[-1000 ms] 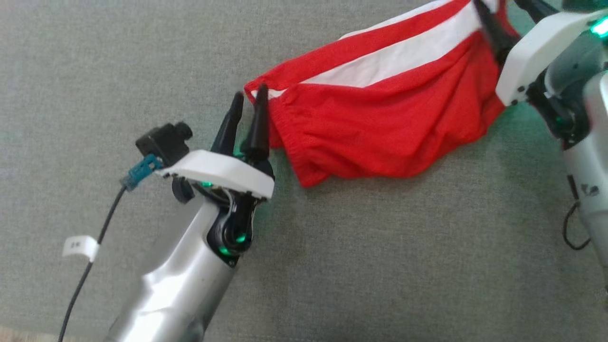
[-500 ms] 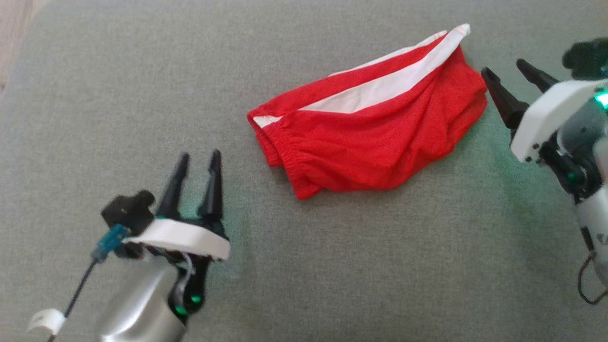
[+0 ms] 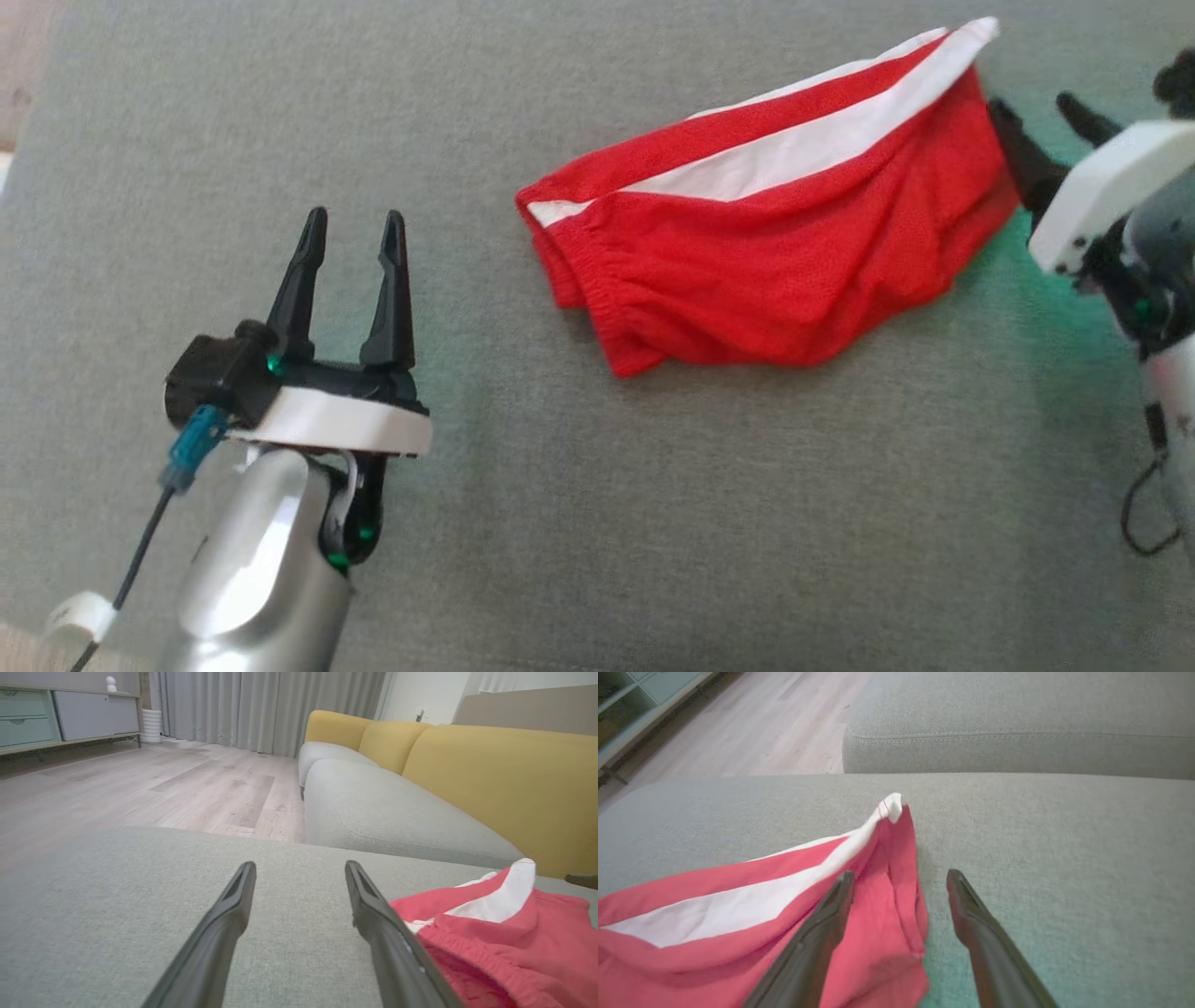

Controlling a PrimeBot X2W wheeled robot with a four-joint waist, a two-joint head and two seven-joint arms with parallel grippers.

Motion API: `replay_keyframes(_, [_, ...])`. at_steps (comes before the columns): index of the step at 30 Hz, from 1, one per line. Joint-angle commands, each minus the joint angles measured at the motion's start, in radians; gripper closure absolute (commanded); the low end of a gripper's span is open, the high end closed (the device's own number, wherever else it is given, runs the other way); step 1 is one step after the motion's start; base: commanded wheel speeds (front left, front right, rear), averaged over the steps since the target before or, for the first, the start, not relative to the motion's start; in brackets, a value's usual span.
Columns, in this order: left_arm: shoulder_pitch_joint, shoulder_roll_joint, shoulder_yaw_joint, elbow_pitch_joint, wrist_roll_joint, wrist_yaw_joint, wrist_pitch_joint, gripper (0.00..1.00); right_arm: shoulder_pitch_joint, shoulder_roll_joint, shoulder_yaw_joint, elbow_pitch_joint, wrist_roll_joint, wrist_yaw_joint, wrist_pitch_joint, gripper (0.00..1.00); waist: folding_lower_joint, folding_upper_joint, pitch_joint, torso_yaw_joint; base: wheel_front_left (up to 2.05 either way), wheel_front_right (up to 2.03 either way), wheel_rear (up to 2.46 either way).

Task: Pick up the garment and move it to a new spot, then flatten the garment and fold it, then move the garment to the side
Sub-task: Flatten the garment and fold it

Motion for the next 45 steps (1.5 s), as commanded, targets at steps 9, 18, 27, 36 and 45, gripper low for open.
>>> replay_keyframes(9, [-0.020,-0.065,0.117,0.002,0.069,-0.060,-0.009,0.00,-0.102,0.056,-0.062,0.145,-0.181,-0.001,0.104,0.00,-0.0001,0.0000,0.069,0.076,0.00,0.00,0.00])
replay_keyframes(18, [-0.012,-0.090,0.156,0.013,0.097,-0.083,-0.009,0.00,-0.053,0.080,-0.028,0.119,-0.209,-0.001,0.191,1.00,-0.0001,0.0000,0.051,0.059,0.00,0.00,0.00])
replay_keyframes(27, [0.019,-0.085,0.175,0.018,0.122,-0.093,-0.009,0.00,0.036,0.055,-0.143,-0.059,-0.250,-0.001,0.137,1.00,-0.0001,0.0000,-0.017,-0.022,0.00,0.00,0.00])
replay_keyframes(36, [0.057,-0.077,0.154,0.028,0.126,-0.095,-0.009,0.00,0.178,0.009,-0.288,-0.304,-0.387,-0.001,0.161,1.00,-0.0001,0.0000,-0.081,-0.062,0.00,0.00,0.00])
replay_keyframes(45, [0.065,-0.070,0.121,0.028,0.104,-0.095,-0.010,0.00,0.203,0.100,-0.138,-0.427,-0.389,-0.001,0.231,1.00,-0.0001,0.0000,-0.087,-0.038,0.00,0.00,0.00])
